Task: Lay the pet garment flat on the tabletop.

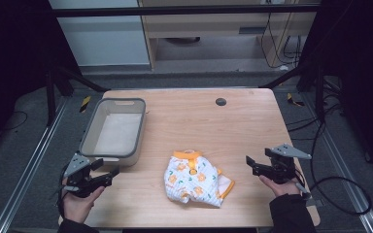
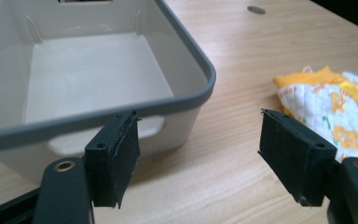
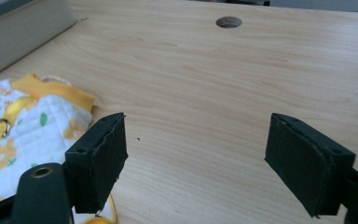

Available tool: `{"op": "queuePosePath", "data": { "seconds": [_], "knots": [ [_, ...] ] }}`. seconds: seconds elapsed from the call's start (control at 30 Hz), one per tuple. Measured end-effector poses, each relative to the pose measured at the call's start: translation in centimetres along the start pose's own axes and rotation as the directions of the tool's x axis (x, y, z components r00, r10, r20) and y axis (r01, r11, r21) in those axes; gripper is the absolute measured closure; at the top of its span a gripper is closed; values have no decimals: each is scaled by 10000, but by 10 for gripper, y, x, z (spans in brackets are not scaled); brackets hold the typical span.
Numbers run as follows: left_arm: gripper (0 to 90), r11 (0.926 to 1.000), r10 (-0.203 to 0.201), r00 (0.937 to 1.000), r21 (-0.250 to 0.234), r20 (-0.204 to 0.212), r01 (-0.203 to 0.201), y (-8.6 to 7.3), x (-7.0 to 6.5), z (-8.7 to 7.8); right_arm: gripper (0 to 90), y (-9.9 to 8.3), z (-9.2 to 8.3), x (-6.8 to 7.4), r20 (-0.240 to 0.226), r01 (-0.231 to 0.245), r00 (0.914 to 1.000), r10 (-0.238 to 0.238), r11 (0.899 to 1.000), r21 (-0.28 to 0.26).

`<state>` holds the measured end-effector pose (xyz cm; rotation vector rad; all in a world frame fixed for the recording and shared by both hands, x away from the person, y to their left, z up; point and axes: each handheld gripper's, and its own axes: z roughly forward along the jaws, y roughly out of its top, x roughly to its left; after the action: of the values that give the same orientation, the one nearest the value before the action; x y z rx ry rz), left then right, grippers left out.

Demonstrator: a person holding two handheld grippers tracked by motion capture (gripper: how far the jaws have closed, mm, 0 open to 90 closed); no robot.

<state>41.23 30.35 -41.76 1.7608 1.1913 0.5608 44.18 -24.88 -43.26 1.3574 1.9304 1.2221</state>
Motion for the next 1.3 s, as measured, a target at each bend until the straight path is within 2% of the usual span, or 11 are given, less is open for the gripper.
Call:
{"op": "queuePosePath", "data": {
  "seconds": [0.1, 0.3, 0.4, 0.5, 0.57, 0.77, 0.8, 0.93, 1.03, 1.1, 1.3],
  "knots": [
    [278, 9996, 75, 9999, -272, 126, -71, 14, -2, 4, 215, 11, 4, 3, -160, -123, 9998, 120, 9998, -168],
    [276, 9990, 190, 9993, -410, 317, -177, 31, -11, 14, 220, 25, 17, 12, -444, 45, 9990, -51, 9999, -142],
    [276, 9982, 334, 9985, -508, 428, -312, 42, -22, 27, 220, 31, 24, 18, -631, 96, 9979, -110, 9997, -218],
    [273, 9981, 542, 9974, -305, 483, -528, 49, -30, 40, 228, 34, 28, 22, -815, 108, 9966, -132, 9995, -298],
    [273, 9982, 527, 9967, -335, 624, -507, 52, -36, 48, 233, 35, 32, 26, -928, 224, 9954, -244, 9995, -229],
    [279, 9984, 531, 9935, -222, 1004, -511, 49, -48, 65, 254, 32, 38, 35, -1241, 497, 9911, -486, 9987, 59],
    [278, 9971, 750, 9917, 64, 1049, -760, 46, -53, 71, 266, 30, 40, 39, -1303, 573, 9900, -549, 9983, 141],
    [279, 9949, 879, 9891, 381, 1178, -930, 39, -60, 80, 282, 27, 44, 42, -1388, 639, 9886, -587, 9974, 336],
    [282, 9923, 1019, 9864, 576, 1286, -1100, 35, -67, 87, 296, 24, 47, 46, -1537, 741, 9859, -660, 9961, 470],
    [283, 9863, 1313, 9810, 809, 1426, -1438, 32, -74, 91, 310, 21, 50, 51, -1704, 904, 9823, -778, 9936, 675],
    [292, 9800, 1456, 9749, 1109, 1687, -1655, 26, -85, 100, 335, 13, 57, 59, -2006, 1141, 9753, -924, 9885, 994]
  ]
}}
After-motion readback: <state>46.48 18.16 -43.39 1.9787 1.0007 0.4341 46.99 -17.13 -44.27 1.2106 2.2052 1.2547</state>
